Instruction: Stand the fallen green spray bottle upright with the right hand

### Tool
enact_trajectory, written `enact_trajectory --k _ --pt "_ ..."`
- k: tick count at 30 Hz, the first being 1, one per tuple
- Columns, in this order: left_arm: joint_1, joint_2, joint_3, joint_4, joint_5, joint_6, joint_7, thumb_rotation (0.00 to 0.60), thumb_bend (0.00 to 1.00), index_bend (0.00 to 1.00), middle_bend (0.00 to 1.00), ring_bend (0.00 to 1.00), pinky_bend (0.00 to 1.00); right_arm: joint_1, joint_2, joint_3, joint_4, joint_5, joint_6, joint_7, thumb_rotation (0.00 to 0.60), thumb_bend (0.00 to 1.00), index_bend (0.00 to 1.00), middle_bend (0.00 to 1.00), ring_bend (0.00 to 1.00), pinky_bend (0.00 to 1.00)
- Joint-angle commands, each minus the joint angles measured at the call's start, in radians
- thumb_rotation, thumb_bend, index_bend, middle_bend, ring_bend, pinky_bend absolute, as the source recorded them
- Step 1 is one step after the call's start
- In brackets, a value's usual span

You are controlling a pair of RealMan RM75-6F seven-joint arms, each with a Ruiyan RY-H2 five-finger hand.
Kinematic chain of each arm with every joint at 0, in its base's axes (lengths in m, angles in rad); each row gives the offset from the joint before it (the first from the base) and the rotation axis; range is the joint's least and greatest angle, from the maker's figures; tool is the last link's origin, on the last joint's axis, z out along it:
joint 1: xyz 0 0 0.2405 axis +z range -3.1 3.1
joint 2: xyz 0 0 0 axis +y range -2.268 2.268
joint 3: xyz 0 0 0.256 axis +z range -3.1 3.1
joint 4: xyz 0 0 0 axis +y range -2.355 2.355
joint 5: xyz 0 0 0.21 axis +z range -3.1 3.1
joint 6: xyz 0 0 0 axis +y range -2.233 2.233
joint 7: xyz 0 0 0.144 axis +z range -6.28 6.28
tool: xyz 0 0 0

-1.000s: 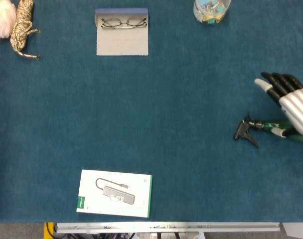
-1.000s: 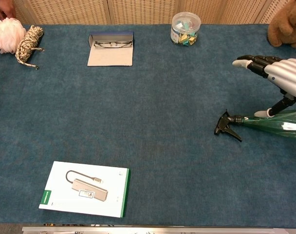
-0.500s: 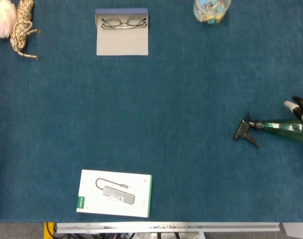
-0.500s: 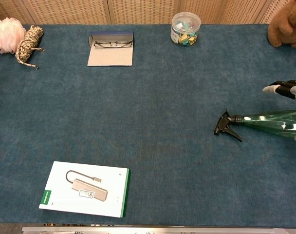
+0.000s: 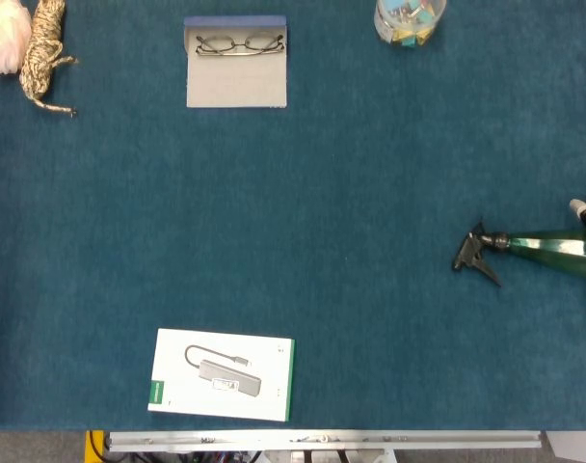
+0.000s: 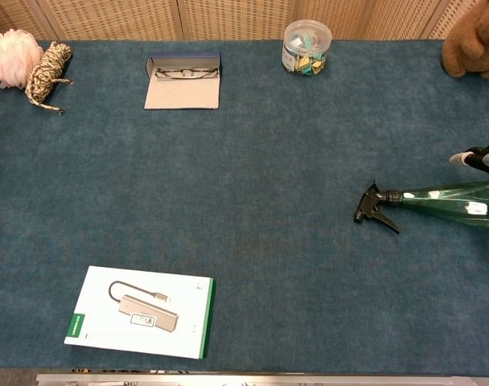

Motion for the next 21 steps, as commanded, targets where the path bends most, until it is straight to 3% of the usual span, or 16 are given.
enact_trajectory --k 1,10,21 --pt "0.001 0.002 0.000 0.000 0.001 0.002 -0.004 0.600 0.00 0.53 0.39 0.23 0.29 0.029 -0.038 -0.001 0.019 0.058 0.021 -0.036 0.600 0.00 0.00 0.09 0.01 0.32" --pt "0.003 0.005 0.001 -0.002 0.005 0.007 -0.012 0.600 0.00 0.53 0.39 0.23 0.29 0.079 -0.070 -0.010 0.037 0.147 0.022 -0.073 0.600 0.00 0.00 0.10 0.03 0.35" --pt "0.004 0.005 0.001 -0.002 0.007 0.008 -0.010 0.600 0.00 0.53 0.39 0.23 0.29 0.111 -0.051 -0.041 0.030 0.180 0.022 -0.078 0.600 0.00 0.00 0.10 0.03 0.35"
